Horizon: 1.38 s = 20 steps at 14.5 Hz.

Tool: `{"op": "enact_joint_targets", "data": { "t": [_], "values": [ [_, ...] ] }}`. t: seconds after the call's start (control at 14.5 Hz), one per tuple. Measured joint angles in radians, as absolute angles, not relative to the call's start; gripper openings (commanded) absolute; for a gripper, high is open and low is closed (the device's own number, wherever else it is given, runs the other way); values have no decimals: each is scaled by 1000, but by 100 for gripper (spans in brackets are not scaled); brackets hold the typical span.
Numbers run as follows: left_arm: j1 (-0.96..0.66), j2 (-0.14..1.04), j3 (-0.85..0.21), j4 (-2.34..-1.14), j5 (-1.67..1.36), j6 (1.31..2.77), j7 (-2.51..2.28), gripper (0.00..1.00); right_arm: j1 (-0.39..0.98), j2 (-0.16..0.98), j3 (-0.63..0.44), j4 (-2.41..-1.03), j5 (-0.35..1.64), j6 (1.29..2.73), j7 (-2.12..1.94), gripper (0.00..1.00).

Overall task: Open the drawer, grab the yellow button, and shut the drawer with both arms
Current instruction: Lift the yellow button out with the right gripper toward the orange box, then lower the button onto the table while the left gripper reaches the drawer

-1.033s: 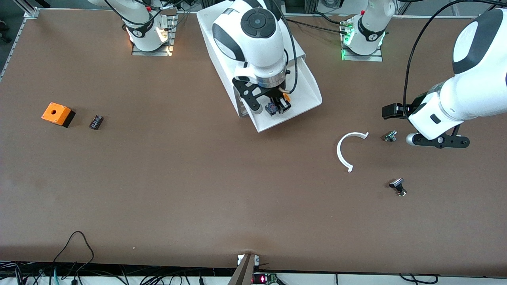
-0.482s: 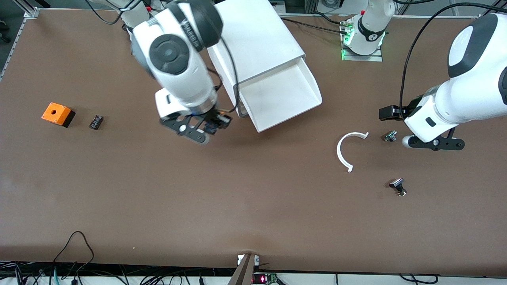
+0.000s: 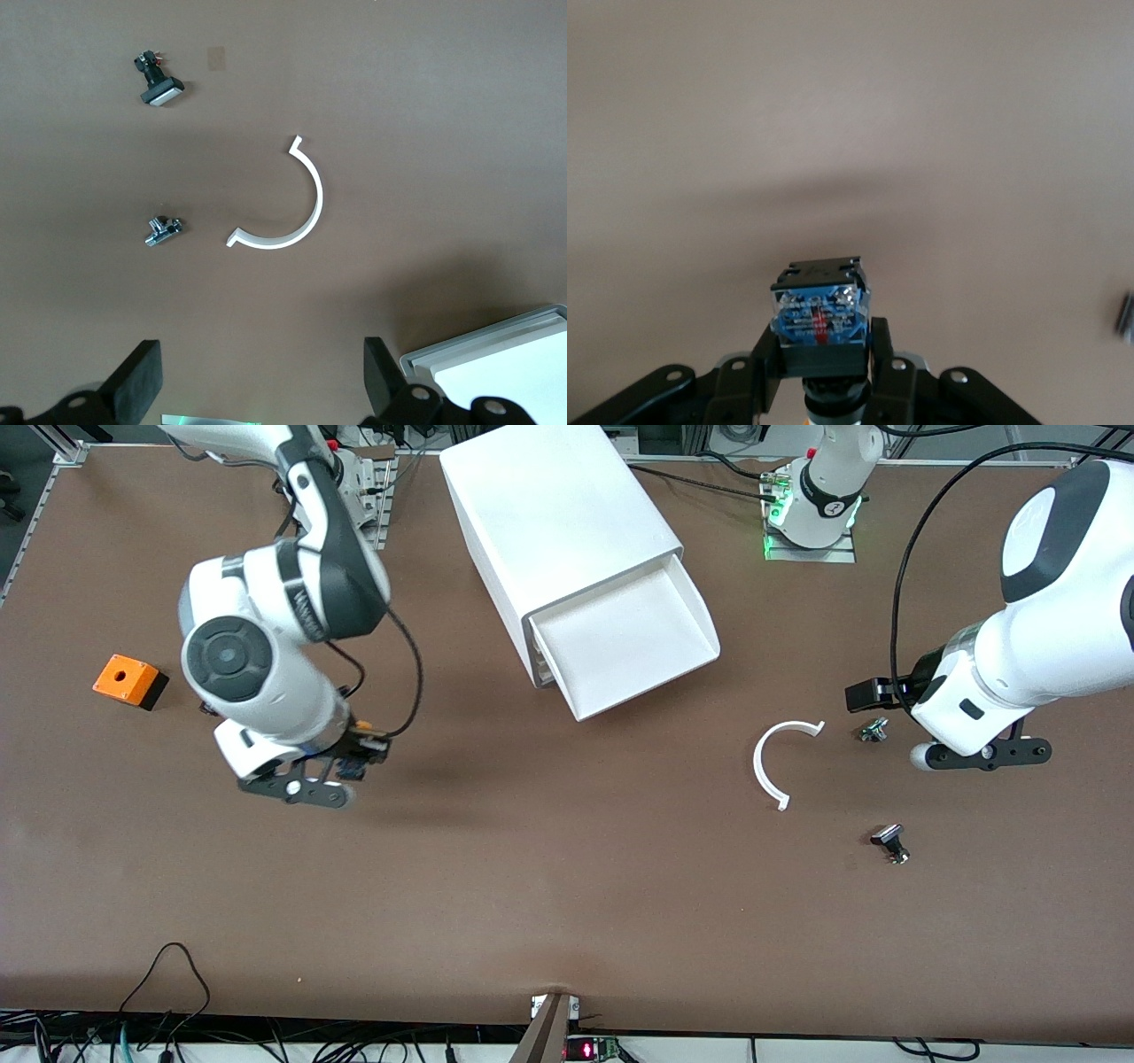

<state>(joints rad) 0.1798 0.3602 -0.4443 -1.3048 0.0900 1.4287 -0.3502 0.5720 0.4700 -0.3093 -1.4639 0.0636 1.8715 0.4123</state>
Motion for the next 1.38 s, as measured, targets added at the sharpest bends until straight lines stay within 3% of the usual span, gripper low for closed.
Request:
{"op": "enact_joint_targets", "data": {
  "t": [0.21,0.48,0.55,0.62,0.96,1.03,1.24,1.38],
  "values": [
    [179,361,-464,-1312,90,1429,-432,99,570,410,-377,-1721,64,2125,277,0],
    [174,362,-581,-1352,90,1469,-644,99,521,405,-434,-1952,74,2402,91,0],
    [172,362,-620,-1370,90,1500,-698,94,492,411,-435,-1990,99,2446,37,0],
    [168,362,-658,-1395,91,1536,-746,83,460,422,-436,-2018,149,2477,-35,0],
    [143,362,-726,-1523,93,1737,-803,83,360,525,-437,-2039,506,2504,-430,0],
    [141,363,-727,-1537,94,1772,-804,88,355,542,-437,-2038,533,2507,-454,5],
    [149,369,-723,-1578,159,1863,-845,96,356,564,-432,-2029,545,2509,-459,57],
    [150,381,-724,-1613,172,1958,-855,96,358,564,-430,-2022,545,2509,-459,76]
  ]
}}
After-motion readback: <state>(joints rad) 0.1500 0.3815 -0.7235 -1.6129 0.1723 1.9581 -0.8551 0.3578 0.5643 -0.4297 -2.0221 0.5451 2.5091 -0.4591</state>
